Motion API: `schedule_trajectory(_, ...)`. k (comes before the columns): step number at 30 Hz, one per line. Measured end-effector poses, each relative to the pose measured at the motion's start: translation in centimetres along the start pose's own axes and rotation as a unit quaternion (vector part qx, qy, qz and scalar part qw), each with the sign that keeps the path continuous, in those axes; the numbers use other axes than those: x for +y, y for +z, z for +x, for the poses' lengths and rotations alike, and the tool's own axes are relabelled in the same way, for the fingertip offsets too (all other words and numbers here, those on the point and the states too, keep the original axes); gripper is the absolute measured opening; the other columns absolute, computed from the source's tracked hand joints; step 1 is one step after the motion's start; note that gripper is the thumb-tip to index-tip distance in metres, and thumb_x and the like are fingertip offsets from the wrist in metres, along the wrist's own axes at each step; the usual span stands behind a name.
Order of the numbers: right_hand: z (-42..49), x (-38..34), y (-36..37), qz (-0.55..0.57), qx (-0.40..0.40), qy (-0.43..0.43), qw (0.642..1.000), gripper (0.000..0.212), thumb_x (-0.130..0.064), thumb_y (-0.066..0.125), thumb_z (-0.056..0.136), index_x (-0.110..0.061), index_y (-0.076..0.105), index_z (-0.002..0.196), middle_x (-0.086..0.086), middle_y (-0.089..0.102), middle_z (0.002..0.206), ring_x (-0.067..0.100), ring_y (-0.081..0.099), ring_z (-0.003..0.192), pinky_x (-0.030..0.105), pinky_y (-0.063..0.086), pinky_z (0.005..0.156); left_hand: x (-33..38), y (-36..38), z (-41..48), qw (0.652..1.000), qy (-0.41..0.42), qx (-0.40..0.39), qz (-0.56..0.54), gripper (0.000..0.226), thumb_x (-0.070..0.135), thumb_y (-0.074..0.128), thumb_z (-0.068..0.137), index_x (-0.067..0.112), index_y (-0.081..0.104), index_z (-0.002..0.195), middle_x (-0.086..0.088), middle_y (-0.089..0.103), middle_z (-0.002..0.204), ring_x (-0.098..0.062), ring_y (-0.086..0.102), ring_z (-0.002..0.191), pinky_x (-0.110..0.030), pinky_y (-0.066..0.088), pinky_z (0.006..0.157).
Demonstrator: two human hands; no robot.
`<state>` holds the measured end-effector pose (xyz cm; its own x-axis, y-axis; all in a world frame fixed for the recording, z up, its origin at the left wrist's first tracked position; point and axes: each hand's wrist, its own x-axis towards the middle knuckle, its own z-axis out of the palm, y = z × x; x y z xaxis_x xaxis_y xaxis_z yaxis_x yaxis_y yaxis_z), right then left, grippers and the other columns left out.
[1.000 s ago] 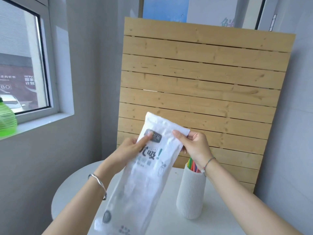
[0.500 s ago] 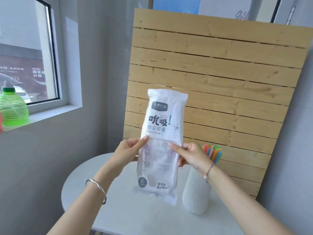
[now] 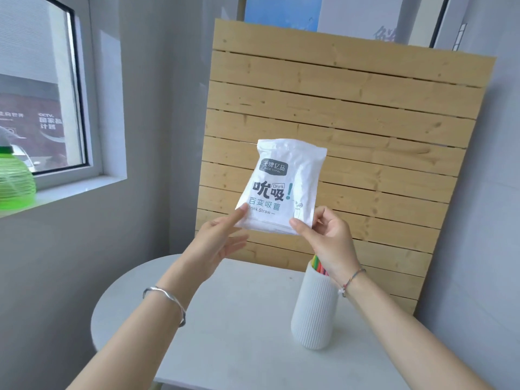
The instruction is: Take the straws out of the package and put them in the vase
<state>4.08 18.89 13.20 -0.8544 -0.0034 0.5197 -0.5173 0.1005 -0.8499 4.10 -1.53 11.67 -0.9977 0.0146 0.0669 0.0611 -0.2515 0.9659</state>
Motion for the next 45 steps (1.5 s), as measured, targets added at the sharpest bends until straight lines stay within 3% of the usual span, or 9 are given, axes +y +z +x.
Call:
schedule_trajectory(3,-0.5,-0.8,-1.6,0.007,0.011,0.016,1.000,0.042,0.005,0.071,0.074,-0.019,0.037,0.078,-0.004,0.062,0.076,0.004,0.065,0.068,0.021,0.049,0.065,0.5,3.1,-0.6,0.997,0.043,0.009,-0.070,0.026,0.025,0.073,0.082,0.012,0.056,0.097,-0.010,0.072,0.108,-0.015,0.072,0.081,-0.021,0.058,0.069)
schedule_trajectory(6,-1.5,-1.7,-4.2,0.025,0.045,0.039,0.998,0.048,0.001,0.073,0.075,-0.020,0.039,0.101,-0.005,0.063,0.101,0.001,0.067,0.081,0.023,0.055,0.071,0.0,6.5,-1.3,0.995,0.074,0.030,-0.056,0.042,0.013,0.076,0.079,0.019,0.046,0.109,-0.011,0.071,0.099,-0.015,0.070,0.074,-0.020,0.056,0.062)
schedule_trajectory(9,-3.3,-2.6,-8.2,0.046,0.101,0.080,0.991,0.052,-0.015,0.070,0.080,-0.011,0.043,0.124,0.003,0.067,0.113,0.016,0.067,0.100,0.034,0.055,0.080,-1.4,10.7,-2.7,0.996,0.067,-0.044,-0.047,0.056,0.008,0.076,0.078,0.022,0.045,0.122,-0.002,0.075,0.092,-0.014,0.072,0.076,-0.023,0.057,0.063)
schedule_trajectory(14,-9.4,-2.5,-17.3,0.016,0.174,0.121,0.977,0.031,-0.017,0.065,0.085,-0.006,0.063,0.114,0.008,0.071,0.111,0.020,0.068,0.100,0.035,0.055,0.087,-6.1,19.1,-5.3,0.984,0.031,-0.177,0.002,0.051,0.008,0.072,0.082,0.011,0.053,0.129,-0.007,0.074,0.107,-0.017,0.071,0.086,-0.029,0.059,0.078)
schedule_trajectory(22,-21.4,3.5,-30.7,-0.115,0.264,0.285,0.914,0.029,-0.012,0.068,0.082,-0.012,0.063,0.111,0.012,0.069,0.113,0.027,0.066,0.099,0.044,0.051,0.092,-19.1,27.4,-8.2,0.936,0.012,-0.276,0.218,0.050,0.030,0.059,0.093,0.013,0.045,0.138,-0.002,0.058,0.123,-0.013,0.058,0.102,-0.010,0.045,0.075)
schedule_trajectory(29,-28.8,13.4,-34.8,-0.192,0.133,0.506,0.830,0.030,-0.009,0.066,0.084,-0.008,0.060,0.113,0.015,0.068,0.114,0.028,0.066,0.097,0.039,0.053,0.085,-29.2,27.4,-8.7,0.861,0.031,-0.323,0.392,0.049,0.027,0.058,0.093,0.010,0.046,0.137,-0.007,0.055,0.135,-0.020,0.052,0.123,-0.021,0.036,0.100)
schedule_trajectory(36,-34.7,19.1,-35.8,-0.158,0.089,0.607,0.774,0.032,-0.011,0.066,0.085,-0.002,0.060,0.115,0.018,0.066,0.118,0.032,0.064,0.106,0.047,0.050,0.095,-33.0,27.8,-7.8,0.857,0.026,-0.311,0.411,0.043,0.025,0.058,0.093,0.014,0.050,0.133,-0.002,0.057,0.132,-0.011,0.051,0.114,-0.013,0.031,0.094)
schedule_trajectory(40,-35.4,20.4,-36.2,-0.139,0.024,0.645,0.751,0.011,-0.020,0.065,0.086,-0.014,0.060,0.095,0.020,0.060,0.127,0.029,0.061,0.108,0.042,0.047,0.099,-33.6,27.6,-7.1,0.851,0.030,-0.306,0.425,0.042,0.025,0.057,0.093,0.013,0.050,0.133,-0.003,0.056,0.133,-0.018,0.053,0.120,-0.017,0.033,0.094)
schedule_trajectory(45,-34.7,21.4,-36.3,-0.305,-0.038,0.644,0.700,0.070,-0.041,0.064,0.084,-0.006,0.038,0.138,0.011,0.040,0.144,0.023,0.042,0.128,0.029,0.035,0.104,-33.0,27.4,-6.8,0.856,0.034,-0.303,0.417,0.041,0.025,0.058,0.093,0.014,0.051,0.132,-0.002,0.057,0.129,-0.015,0.054,0.108,-0.021,0.039,0.089)
